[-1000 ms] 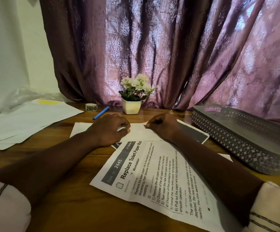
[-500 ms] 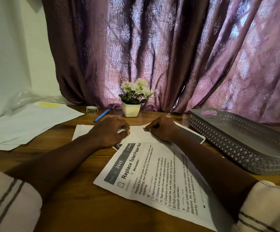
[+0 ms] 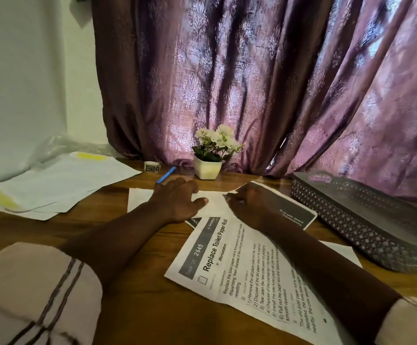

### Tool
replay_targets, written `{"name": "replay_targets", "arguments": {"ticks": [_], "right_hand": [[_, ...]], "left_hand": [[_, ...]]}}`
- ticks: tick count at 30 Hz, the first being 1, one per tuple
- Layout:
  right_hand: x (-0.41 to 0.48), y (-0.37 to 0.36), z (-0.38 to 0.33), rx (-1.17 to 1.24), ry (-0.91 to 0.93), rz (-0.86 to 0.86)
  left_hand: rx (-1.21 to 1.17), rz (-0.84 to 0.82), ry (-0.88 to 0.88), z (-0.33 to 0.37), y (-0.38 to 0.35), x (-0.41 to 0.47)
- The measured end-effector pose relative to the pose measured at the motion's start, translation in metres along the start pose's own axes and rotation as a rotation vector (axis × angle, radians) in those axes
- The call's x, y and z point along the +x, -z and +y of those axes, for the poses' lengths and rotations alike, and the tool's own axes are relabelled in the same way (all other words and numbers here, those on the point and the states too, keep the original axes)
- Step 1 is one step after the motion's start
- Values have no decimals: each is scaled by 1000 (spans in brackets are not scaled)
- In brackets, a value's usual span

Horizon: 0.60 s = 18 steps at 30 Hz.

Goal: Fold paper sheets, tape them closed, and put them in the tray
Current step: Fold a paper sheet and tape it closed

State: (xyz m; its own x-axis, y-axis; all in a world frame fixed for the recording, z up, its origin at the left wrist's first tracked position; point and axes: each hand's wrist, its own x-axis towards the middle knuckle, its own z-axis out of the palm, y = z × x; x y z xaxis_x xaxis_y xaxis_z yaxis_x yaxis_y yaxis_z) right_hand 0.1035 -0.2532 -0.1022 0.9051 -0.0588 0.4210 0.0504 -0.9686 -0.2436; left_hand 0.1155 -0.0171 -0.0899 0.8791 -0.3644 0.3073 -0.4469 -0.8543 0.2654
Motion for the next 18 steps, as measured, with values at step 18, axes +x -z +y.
{"name": "replay_targets", "arguments": {"ticks": [18], "right_hand": [[-18,54,-11,917,-159,221]], "left_hand": [[44,633,-440,17,23,-4]]}}
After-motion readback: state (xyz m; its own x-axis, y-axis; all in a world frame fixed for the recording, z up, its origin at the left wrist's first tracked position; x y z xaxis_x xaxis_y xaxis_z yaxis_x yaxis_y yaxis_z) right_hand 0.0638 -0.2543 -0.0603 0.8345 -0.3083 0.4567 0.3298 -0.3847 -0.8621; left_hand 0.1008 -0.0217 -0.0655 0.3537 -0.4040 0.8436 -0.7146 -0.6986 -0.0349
